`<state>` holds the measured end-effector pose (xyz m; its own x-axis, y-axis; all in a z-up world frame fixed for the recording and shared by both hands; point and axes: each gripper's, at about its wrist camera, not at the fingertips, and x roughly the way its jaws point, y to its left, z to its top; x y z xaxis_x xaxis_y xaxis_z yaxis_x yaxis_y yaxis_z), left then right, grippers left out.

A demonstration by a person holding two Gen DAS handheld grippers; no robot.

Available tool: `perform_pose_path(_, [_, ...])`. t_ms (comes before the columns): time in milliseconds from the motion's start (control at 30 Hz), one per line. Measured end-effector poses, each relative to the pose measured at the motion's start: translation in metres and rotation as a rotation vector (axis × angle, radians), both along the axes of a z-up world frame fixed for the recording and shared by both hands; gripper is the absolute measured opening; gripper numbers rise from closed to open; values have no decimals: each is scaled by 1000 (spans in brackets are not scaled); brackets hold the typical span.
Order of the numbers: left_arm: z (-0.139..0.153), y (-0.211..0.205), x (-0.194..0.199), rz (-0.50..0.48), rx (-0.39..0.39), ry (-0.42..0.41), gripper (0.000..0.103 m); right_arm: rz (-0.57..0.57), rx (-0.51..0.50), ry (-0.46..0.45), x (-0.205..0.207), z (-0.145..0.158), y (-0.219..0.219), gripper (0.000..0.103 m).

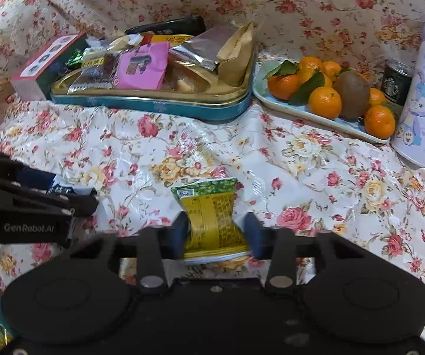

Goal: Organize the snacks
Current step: 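Carry both held packets back over the gold tray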

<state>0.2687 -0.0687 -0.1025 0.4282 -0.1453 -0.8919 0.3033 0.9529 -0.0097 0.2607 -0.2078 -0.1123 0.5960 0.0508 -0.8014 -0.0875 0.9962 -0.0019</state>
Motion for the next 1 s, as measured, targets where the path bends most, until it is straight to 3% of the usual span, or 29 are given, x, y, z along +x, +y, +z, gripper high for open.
perform_pose_path(300, [11, 6, -9, 38, -26, -12, 50, -104, 95, -47, -22, 25, -19, 32])
perform_pose_path(533, [57, 16, -38, 54, -51, -92, 50, -173, 185, -148, -59, 65, -32, 31])
perform_pose_path(1000, [147, 45, -163, 33, -148, -294, 50, -196, 324, -417, -207, 151, -18, 32])
